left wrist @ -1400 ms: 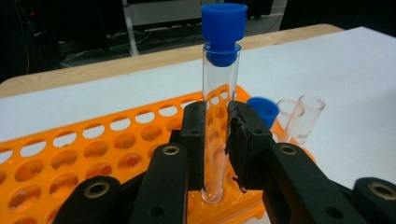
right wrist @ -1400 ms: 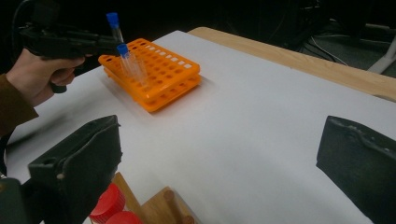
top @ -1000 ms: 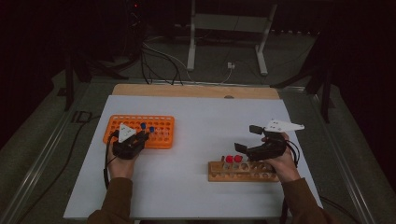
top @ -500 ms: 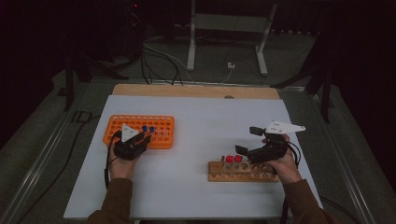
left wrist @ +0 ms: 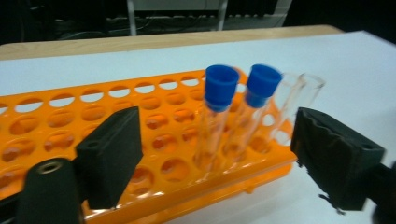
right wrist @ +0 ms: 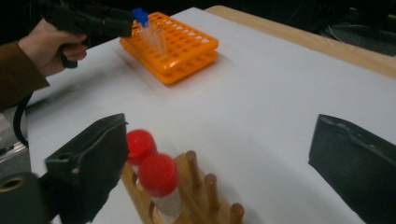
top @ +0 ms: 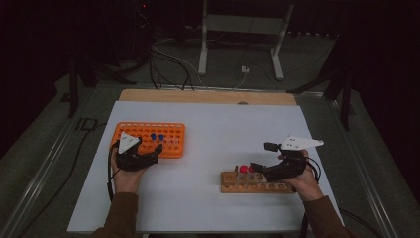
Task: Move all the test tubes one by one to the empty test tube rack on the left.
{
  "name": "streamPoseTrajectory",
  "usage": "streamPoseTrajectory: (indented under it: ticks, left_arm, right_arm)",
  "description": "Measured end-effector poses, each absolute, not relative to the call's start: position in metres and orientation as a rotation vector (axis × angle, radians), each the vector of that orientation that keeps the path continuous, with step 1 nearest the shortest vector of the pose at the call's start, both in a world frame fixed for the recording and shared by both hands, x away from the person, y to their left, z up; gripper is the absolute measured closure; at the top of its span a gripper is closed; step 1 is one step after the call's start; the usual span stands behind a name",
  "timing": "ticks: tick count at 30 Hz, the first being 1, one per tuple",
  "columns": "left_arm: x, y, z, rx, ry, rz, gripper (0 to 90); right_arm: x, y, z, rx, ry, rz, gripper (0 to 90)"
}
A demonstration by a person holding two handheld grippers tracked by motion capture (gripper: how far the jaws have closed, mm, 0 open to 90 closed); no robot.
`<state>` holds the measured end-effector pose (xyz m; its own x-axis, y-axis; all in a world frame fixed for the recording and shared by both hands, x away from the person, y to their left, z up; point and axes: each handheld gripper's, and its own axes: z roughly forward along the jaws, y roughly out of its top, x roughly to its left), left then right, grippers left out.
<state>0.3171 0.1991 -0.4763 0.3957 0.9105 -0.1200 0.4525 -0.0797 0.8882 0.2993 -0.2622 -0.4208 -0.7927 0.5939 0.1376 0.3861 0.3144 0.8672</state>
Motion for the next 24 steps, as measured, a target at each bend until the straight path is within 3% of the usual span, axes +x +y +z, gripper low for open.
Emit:
streamPoseTrajectory:
  ticks: [5,15,24]
  left_arm:
    - [0.313,0.195,-0.472,1.692,1.190,0.566,1.2]
    - [0.307,0.192,-0.468,1.679,1.158,0.546,0.4]
    - [0.306,0.189,-0.468,1.684,1.155,0.543,0.4]
  right_arm:
    - [0.295,-0.260,-0.427,0.884,2.395,1.469,17.3]
    - [0.286,-0.256,-0.441,0.787,2.461,1.428,47.0]
    - [0.283,-0.254,-0.450,0.734,2.524,1.396,64.0]
